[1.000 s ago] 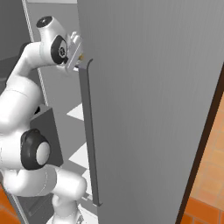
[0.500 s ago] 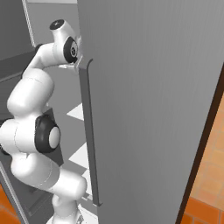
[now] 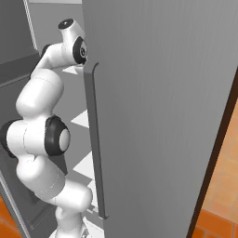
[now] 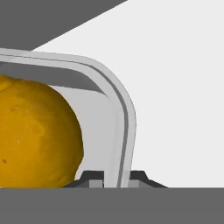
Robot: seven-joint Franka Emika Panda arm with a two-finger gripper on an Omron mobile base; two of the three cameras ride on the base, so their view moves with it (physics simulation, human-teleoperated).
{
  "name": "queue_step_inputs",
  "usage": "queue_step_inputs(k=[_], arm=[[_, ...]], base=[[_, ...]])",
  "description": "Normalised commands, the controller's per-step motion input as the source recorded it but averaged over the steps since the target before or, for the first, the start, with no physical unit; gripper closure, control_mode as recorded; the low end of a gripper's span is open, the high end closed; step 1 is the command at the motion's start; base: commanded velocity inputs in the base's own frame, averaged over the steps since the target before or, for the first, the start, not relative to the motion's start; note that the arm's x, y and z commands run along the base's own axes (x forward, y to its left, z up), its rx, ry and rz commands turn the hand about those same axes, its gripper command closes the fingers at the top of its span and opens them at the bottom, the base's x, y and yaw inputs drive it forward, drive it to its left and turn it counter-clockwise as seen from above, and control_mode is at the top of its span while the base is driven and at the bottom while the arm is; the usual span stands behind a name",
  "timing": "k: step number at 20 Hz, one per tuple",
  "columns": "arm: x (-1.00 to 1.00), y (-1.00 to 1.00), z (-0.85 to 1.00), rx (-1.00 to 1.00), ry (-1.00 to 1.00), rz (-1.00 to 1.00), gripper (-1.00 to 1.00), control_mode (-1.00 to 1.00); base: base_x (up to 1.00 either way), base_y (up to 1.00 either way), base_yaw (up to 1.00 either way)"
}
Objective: Take the meat container that has the steak and place it on the second highest rack of the freezer. Then take the vegetable container that has the squash and lemon and place it on the highest rack of the freezer.
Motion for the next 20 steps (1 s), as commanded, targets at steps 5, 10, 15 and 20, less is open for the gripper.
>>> queue_step_inputs(k=[5, 10, 15, 20], arm=[[0.00, 0.00, 0.00, 0.00, 0.00, 0.00, -1.00, -1.00], [0.00, 0.00, 0.00, 0.00, 0.00, 0.00, -1.00, -1.00], [0.00, 0.00, 0.00, 0.00, 0.00, 0.00, -1.00, -1.00], [-0.57, 0.00, 0.06, 0.00, -0.22, 0.00, -1.00, -1.00]], base=[[0.00, 0.00, 0.00], [0.00, 0.00, 0.00], [0.00, 0.00, 0.00], [0.00, 0.00, 0.00]])
